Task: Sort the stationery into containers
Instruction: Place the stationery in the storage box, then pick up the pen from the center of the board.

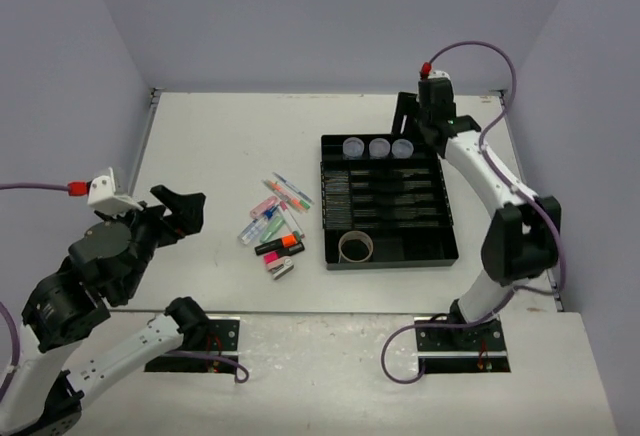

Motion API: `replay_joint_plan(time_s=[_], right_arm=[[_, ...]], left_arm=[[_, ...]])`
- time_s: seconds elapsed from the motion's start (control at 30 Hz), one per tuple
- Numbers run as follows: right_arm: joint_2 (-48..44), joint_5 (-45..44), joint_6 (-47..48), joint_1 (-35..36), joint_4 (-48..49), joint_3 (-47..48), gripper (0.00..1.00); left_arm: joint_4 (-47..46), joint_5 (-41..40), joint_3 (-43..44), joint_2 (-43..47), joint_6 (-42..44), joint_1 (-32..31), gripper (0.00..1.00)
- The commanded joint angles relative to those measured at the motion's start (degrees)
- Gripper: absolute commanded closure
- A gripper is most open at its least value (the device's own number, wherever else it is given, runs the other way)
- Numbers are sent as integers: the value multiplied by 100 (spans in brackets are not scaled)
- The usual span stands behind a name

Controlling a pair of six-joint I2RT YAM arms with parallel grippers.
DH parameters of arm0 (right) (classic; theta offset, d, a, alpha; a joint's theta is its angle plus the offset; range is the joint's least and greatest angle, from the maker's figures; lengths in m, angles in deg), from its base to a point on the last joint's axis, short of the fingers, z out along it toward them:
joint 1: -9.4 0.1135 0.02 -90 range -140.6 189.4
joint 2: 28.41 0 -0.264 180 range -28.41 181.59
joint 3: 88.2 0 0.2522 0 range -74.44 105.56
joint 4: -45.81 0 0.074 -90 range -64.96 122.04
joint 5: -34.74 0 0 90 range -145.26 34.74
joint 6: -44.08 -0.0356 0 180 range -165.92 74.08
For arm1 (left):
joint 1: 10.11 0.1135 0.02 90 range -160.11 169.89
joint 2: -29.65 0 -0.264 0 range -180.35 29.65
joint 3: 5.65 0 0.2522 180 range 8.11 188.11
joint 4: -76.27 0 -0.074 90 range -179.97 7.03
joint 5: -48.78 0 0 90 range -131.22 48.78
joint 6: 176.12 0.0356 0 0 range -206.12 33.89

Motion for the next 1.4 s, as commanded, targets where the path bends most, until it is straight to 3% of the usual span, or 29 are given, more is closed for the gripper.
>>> replay_joint_plan(time_s=[0.0, 0.17, 0.27, 0.43, 0.67, 1.37], right_arm=[[-1419, -247, -280, 966, 462, -549, 25], [-1491, 323, 82, 2095, 638, -729, 31], [-848, 570, 273, 2516, 571, -306, 48], [564, 422, 393, 2773, 161, 1015, 58], [2490, 307, 368, 2922, -609, 2761, 59], [3575, 226, -216, 2942, -480, 2818, 62]], left_arm=[[151, -243, -78, -634, 257, -3, 0], [186, -505, -32, -884, 511, -7, 0], [86, -1010, -320, -700, 503, 2, 0], [-195, -1137, -1020, -138, 367, 2, 0], [-768, -1164, -1477, 533, 563, -7, 0], [-868, -1083, -1529, 847, 633, 2, 0]])
